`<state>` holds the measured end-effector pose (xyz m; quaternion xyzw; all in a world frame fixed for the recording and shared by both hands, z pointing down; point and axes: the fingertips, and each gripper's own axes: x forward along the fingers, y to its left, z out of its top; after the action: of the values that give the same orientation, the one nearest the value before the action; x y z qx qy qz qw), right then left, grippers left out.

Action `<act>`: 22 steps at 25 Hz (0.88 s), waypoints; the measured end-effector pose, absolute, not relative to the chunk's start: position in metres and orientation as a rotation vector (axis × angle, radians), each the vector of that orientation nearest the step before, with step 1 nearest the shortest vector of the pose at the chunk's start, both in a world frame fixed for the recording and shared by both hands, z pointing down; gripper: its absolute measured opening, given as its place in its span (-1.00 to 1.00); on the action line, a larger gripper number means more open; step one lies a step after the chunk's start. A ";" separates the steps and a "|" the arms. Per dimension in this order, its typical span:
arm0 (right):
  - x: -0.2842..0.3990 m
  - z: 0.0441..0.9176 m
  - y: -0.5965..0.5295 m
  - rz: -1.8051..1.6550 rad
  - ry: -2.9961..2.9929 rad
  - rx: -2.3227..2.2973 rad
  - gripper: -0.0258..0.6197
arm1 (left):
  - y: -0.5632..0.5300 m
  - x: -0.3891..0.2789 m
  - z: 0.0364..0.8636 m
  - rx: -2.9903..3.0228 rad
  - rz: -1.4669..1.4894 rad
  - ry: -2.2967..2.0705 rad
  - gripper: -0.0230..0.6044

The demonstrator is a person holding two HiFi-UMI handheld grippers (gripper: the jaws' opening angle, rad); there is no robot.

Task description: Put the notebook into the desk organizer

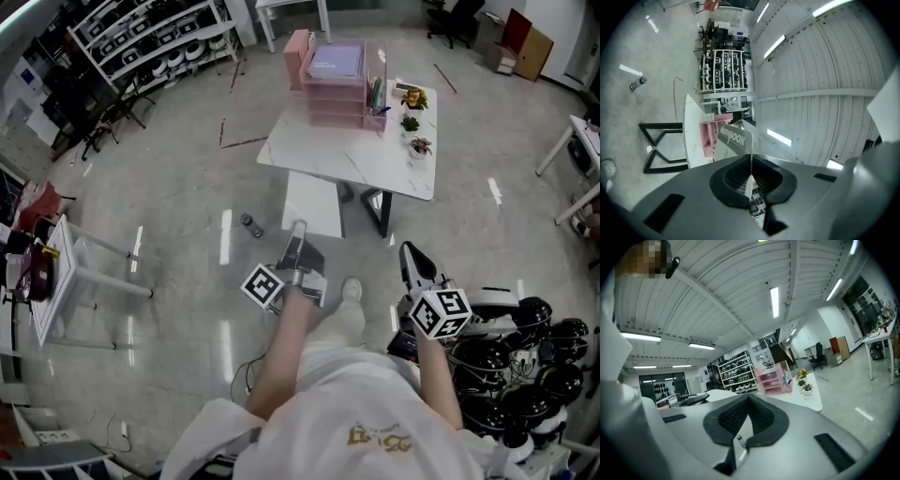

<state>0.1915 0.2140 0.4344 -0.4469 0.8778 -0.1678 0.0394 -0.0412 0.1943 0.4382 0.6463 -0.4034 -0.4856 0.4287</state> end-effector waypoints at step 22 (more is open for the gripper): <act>0.117 0.453 -0.013 -0.588 2.682 -1.490 -0.88 | -0.053 -0.119 0.441 1.581 -1.217 -0.917 -0.84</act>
<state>0.1174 -0.0135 0.4534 -0.4769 0.8585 -0.1882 0.0089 -0.1185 -0.0530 0.4414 0.6409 -0.3718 -0.4934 0.4555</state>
